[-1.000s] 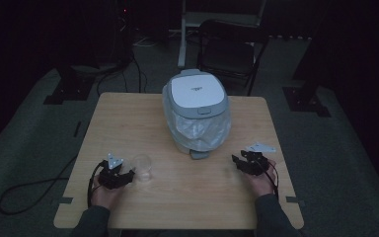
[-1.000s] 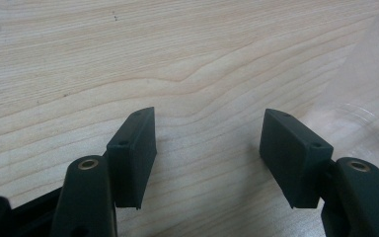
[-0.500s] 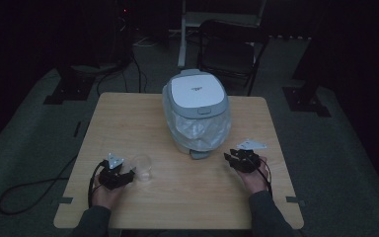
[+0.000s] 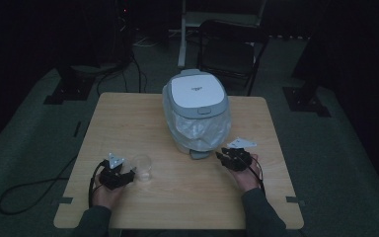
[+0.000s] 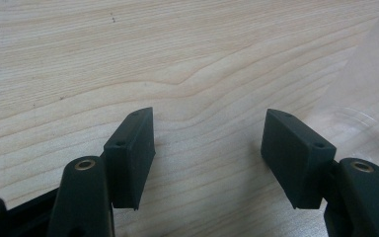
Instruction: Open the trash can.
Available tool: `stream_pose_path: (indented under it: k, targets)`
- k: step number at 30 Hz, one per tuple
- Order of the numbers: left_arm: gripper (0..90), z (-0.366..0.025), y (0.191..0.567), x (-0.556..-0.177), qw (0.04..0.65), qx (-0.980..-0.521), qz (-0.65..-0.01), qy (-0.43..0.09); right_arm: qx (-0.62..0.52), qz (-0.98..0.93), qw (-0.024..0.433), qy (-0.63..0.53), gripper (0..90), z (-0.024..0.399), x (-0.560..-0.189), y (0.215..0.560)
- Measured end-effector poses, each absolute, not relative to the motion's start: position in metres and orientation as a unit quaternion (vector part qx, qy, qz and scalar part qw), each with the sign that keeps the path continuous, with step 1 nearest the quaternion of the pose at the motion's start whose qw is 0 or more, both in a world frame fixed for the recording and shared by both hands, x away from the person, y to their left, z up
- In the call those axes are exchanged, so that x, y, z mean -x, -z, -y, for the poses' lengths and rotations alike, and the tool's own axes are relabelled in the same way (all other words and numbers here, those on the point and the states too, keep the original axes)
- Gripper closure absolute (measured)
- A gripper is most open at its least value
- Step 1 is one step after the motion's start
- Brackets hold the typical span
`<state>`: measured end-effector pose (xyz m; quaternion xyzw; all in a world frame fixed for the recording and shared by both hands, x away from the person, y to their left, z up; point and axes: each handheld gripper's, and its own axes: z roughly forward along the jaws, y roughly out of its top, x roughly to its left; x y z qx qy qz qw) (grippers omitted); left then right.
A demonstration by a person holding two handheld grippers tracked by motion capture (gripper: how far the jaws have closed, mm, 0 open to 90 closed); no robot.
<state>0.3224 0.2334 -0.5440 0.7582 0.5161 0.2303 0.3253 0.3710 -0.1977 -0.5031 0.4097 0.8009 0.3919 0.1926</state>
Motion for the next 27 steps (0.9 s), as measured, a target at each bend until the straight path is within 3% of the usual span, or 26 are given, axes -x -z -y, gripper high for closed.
stream_pose_path:
  k: [27]
  targets:
    - [37.0, -0.232, 0.544, -0.323, 0.326, -0.758, -0.516, -0.229, -0.382, -0.816, 0.174, -0.397, 72.0, 0.156, -0.381, 0.506]
